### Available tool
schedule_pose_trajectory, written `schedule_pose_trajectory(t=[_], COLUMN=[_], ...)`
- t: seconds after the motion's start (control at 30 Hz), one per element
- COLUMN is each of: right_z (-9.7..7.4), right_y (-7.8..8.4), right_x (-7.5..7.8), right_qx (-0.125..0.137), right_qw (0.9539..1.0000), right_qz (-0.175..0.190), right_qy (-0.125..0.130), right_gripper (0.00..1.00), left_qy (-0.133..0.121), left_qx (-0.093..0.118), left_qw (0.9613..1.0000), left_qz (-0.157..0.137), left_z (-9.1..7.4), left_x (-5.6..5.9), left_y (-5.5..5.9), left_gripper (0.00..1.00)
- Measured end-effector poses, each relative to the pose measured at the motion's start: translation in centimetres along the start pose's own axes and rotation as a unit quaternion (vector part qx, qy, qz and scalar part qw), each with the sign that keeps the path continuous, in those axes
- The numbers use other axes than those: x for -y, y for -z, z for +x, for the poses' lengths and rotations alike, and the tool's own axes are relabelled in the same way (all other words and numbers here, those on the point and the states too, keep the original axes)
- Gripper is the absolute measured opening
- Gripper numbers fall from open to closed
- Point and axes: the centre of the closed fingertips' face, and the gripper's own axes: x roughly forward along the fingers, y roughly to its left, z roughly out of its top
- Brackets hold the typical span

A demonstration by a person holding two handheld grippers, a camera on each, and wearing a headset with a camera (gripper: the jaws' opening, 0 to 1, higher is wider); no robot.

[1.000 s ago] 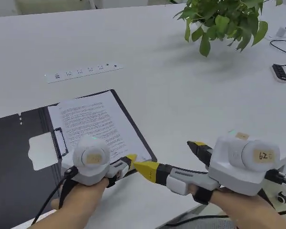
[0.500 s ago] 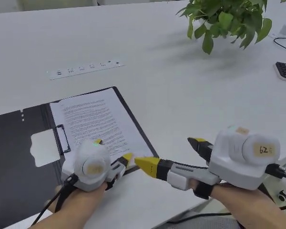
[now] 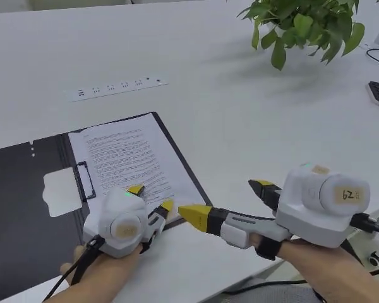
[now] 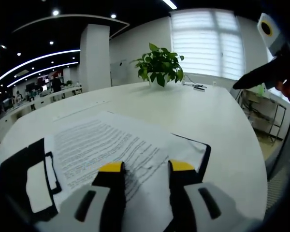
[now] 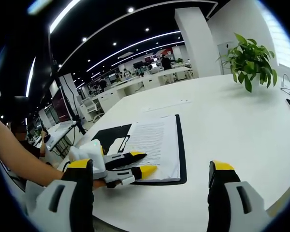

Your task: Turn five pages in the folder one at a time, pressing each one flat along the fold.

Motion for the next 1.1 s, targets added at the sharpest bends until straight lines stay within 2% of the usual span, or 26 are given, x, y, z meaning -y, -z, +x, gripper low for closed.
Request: schedule_pose_trajectory(t=[0.1,0.23,0.33,0.37,0.4,0.43,0.5,0.6,0.63,0.7,0.77,0.8,0.83,1.0,1.1], right_z=[0.2,0.4,0.7,0.8,1.0,1.0,1.4,2.0,2.3,2.9,3.5,4.0,4.2,5.8,6.5], right_y=[-0.1,-0.2,0.0,0.2,0.3,0.3,0.4,0.6,0.8,0.9,1.7,2.2,2.7,4.0,4.6], right_x=[-0.1,-0.3,-0.4,-0.5,-0.6,-0.6,-0.8,-1.0,-1.2,-1.7,-1.9,-2.2,-2.2,-2.6,-2.6], right_qx=[0.001,0.000,-0.004,-0.008,-0.011,-0.010,-0.013,-0.016,-0.020,-0.018,-0.029,-0.031,-0.038,-0.045,-0.050], right_qw=[1.0000,1.0000,1.0000,0.9999,0.9999,0.9999,0.9998,0.9995,0.9988,0.9965,0.9921,0.9876,0.9849,0.9772,0.9731], right_qz=[0.000,0.001,0.001,0.000,0.001,0.001,0.004,0.020,0.038,0.073,0.114,0.145,0.161,0.199,0.218], right_qy=[-0.002,-0.004,-0.006,-0.006,-0.008,-0.009,-0.013,-0.021,-0.025,-0.038,-0.045,-0.051,-0.051,-0.057,-0.055], right_gripper=[0.99,0.99,0.98,0.98,0.97,0.97,0.97,0.93,0.91,0.84,0.74,0.68,0.65,0.50,0.46], left_qy=[0.001,-0.007,-0.007,-0.016,-0.041,-0.018,-0.017,-0.016,-0.017,-0.018,-0.018,-0.017,-0.016,-0.016,-0.017], left_qx=[-0.001,-0.005,-0.007,-0.008,-0.013,-0.008,-0.015,-0.017,-0.017,-0.017,-0.017,-0.017,-0.017,-0.017,-0.017], left_qw=[1.0000,1.0000,1.0000,0.9998,0.9988,0.9993,0.9997,0.9997,0.9997,0.9996,0.9996,0.9996,0.9996,0.9996,0.9995], left_qz=[0.002,-0.001,0.003,0.000,-0.024,-0.031,0.006,-0.002,-0.004,-0.011,-0.014,-0.014,-0.014,-0.017,-0.020], left_z=[0.1,0.1,0.1,0.0,-0.2,-0.1,-0.1,-0.1,-0.1,-0.1,-0.1,-0.1,-0.1,-0.1,0.0], left_x=[0.1,-0.4,-0.3,-0.7,-1.8,-1.1,-1.0,-1.1,-1.1,-1.2,-1.2,-1.2,-1.2,-1.3,-1.4], left_y=[0.0,0.0,0.0,0.0,0.2,0.1,0.1,0.0,0.0,0.0,0.0,0.1,0.0,0.1,0.1], left_gripper=[0.28,0.19,0.17,0.13,0.05,0.04,0.04,0.03,0.03,0.03,0.03,0.03,0.03,0.03,0.03])
